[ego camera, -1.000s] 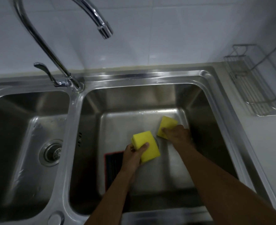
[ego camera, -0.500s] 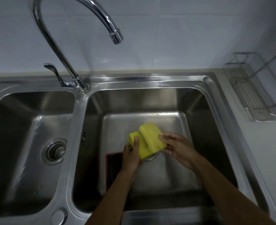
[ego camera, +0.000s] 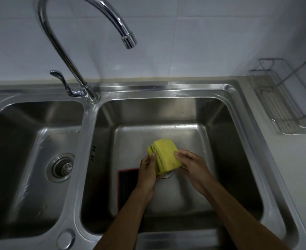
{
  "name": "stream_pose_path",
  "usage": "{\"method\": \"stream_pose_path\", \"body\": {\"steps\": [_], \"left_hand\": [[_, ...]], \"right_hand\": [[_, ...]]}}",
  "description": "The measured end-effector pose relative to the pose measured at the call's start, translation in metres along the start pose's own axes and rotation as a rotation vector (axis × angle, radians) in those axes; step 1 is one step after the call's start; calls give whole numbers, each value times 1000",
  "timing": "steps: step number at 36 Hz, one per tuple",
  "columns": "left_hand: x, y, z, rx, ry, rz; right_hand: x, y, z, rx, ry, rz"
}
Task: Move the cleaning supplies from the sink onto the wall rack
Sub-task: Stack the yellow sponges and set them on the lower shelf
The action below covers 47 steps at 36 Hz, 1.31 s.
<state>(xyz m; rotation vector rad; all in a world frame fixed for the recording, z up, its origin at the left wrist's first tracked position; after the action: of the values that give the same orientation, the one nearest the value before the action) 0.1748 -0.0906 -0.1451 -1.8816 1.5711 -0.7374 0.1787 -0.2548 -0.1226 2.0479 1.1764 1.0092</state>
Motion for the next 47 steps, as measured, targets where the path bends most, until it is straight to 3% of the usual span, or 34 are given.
{"method": "stream_pose_path", "body": {"steps": [9, 21, 25, 29, 36, 47], "left_hand": [[0, 0, 1, -36, 43, -86], [9, -7, -10, 26, 100, -89], [30, -17, -19, 18, 200, -115], [72, -52, -36, 82, 343, -43], [173, -142, -66, 236, 538, 164], [317, -224, -81, 346, 516, 377]], "right_hand": [[-4, -3, 2, 65, -28, 148], [-8, 4, -6, -50, -109, 35], [-7, 24, -12, -37, -107, 24], [-11, 68, -22, 4, -55, 63], [-43, 201, -43, -229, -64, 82], [-118, 341, -52, -438, -228, -52]]}}
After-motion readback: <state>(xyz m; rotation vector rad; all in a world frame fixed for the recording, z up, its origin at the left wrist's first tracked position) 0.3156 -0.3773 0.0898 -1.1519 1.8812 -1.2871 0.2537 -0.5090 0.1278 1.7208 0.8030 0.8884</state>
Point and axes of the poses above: each hand's wrist, its own z-axis towards the middle knuckle, its own x-axis out of the palm, y = z × x, the point moved 6 cm from there along z, towards the middle knuckle, and after that the axes turned 10 degrees about z, right-handed, at the moved point
